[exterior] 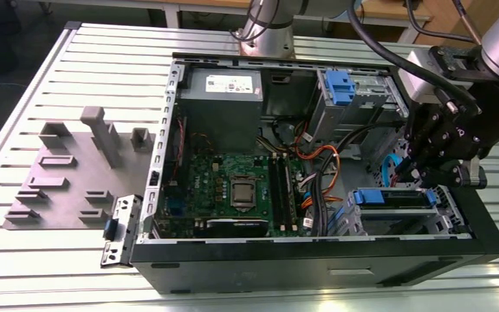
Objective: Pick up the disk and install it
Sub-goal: 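Insert the first disk wire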
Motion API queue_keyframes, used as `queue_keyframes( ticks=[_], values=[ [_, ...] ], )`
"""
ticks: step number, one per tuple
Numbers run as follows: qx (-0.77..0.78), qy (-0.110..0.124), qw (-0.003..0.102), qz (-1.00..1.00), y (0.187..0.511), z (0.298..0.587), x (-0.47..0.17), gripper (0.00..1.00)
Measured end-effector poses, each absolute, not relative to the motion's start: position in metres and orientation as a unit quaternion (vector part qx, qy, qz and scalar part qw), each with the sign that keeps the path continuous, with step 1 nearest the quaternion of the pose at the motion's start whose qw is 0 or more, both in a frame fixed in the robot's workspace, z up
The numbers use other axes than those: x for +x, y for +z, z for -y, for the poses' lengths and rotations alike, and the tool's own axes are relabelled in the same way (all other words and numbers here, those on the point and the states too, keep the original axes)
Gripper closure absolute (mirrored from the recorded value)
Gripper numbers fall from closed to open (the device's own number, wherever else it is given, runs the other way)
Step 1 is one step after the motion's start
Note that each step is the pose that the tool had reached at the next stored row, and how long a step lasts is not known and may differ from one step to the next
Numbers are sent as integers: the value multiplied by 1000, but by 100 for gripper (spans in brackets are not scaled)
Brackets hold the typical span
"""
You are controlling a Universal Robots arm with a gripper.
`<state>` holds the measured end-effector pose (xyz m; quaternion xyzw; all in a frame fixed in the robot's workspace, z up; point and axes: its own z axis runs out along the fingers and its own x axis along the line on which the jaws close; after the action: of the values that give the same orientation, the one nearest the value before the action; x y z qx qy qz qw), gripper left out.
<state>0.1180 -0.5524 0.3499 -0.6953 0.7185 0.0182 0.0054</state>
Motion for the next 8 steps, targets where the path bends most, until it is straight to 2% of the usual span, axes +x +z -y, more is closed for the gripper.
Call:
queue_keyframes(
  ticks=[8],
  values=[
    [-695, 18, 5, -718, 350, 557, 118, 84]
  ],
)
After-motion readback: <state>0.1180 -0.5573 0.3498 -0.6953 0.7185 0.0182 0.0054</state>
